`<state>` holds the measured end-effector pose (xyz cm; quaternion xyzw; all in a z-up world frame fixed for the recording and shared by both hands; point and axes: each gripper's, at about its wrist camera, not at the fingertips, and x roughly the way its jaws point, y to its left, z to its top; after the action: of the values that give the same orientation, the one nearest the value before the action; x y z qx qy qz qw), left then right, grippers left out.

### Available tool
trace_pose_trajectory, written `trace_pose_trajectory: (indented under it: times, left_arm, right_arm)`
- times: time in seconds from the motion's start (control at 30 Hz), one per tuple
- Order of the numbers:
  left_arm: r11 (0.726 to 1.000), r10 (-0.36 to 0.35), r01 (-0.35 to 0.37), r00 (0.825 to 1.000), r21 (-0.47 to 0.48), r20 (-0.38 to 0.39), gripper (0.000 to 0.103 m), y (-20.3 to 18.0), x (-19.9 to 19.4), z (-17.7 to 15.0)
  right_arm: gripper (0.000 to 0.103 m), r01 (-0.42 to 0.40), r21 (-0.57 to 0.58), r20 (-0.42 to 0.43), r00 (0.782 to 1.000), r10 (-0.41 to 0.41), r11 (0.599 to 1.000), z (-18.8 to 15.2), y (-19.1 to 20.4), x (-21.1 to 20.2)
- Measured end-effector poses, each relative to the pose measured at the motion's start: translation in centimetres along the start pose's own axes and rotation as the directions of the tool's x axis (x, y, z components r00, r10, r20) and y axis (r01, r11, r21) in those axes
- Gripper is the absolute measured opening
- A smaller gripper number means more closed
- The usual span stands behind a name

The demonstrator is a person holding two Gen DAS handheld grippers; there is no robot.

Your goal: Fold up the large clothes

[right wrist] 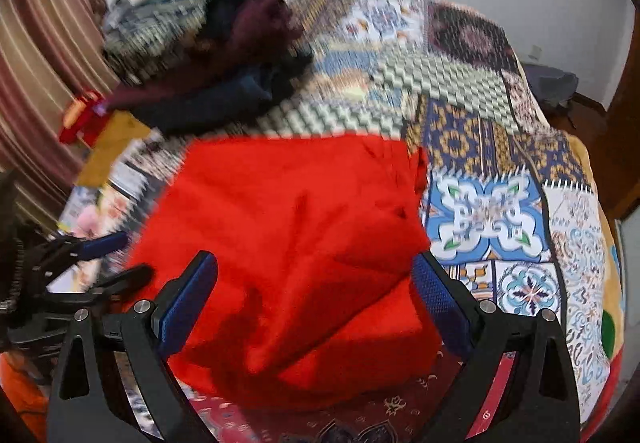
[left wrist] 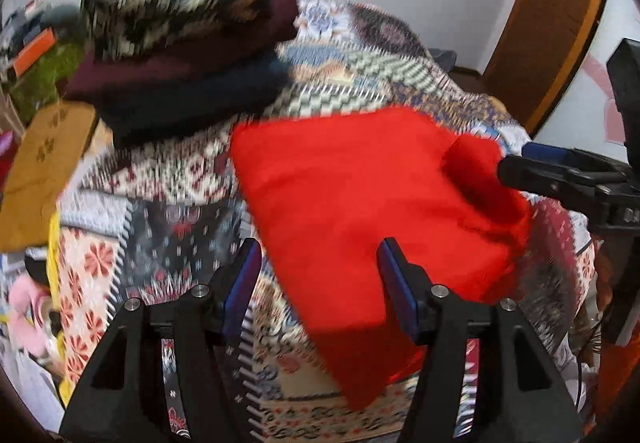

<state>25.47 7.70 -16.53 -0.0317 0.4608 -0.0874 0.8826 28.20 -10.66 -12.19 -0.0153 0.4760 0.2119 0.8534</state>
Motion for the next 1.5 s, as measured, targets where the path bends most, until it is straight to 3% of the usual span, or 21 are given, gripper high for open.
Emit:
trace_pose_trajectory:
  times: [0.17,0.47,0.67,0.93,1.13,1.3,1.5]
  left_arm:
    - [0.998,-0.051,0.051,0.999,-0.031,-0.003,0.061,0.9,0.7,-0.9]
    - [0.998,-0.057,0.057,0.998,-0.019,-0.007,0.061,0.0,1.5,-1.7]
    - [0.999,-0.043,0.043,0.999,-0.026,-0.002,0.061,0.0,1.1,-1.8]
    - [0.998,0.044,-0.043,0.999,-0.047,0.031,0.065,1.2,-0.4,-0.1]
    - [0.993,0.073,-0.069,0.997,-0.097,0.039,0.073,3.9,-0.4,2.1]
    - [0.99,-0.014,0.005,0.998,-0.142,-0.059,0.077,5.8,1.8,3.5]
    - [0.96,-0.191,0.149,0.968,-0.235,-0.165,0.08,6.7,5.2,3.9]
  right_arm:
    - [0.097,0.111,0.041,-0.072,0.992,-0.108,0.993,-1.6,-3.3,0.8]
    - [0.097,0.132,0.174,-0.024,0.991,-0.13,0.976,-5.7,-7.4,-4.0]
    - [0.097,0.15,0.154,-0.014,0.989,-0.15,0.977,-4.7,-6.8,-5.2]
    - [0.097,0.065,0.072,0.043,0.997,-0.068,0.995,-0.1,-4.9,-4.6]
    - [0.097,-0.042,0.032,-0.039,0.998,0.043,0.999,2.7,-4.5,-0.8]
    - [0.097,-0.126,0.089,-0.196,0.97,0.141,0.988,3.2,-5.8,3.8]
    - [0.097,-0.178,0.22,-0.316,0.917,0.243,0.959,3.2,-8.4,8.2]
